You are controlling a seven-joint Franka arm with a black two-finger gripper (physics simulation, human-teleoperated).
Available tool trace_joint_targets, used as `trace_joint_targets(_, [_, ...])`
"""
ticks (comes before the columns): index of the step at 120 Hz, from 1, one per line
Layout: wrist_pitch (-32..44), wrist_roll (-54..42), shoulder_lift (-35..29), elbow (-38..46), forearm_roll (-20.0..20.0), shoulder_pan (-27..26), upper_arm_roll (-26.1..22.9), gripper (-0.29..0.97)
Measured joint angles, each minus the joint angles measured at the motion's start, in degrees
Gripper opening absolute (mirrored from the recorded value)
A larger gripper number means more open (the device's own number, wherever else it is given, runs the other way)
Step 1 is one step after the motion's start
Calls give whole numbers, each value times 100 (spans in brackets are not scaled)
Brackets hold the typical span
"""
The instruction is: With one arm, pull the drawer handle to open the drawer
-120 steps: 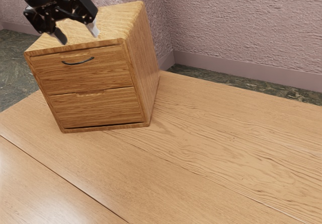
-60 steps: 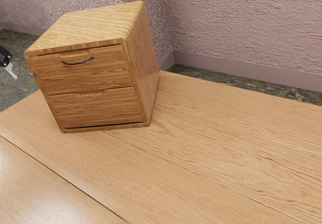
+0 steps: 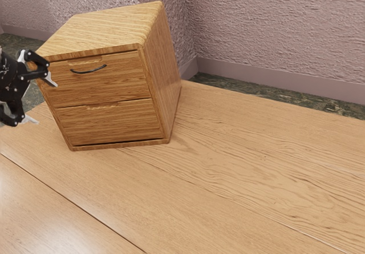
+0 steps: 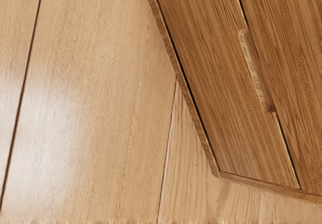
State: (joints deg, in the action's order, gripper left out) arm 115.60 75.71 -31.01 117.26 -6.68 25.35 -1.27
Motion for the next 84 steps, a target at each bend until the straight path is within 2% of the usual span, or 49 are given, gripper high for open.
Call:
trace_joint_targets(53, [754,723,458,-53,-111,24,-92,65])
trace_joint_targets(84, [942,910,921,-436,-80,30,-49,65])
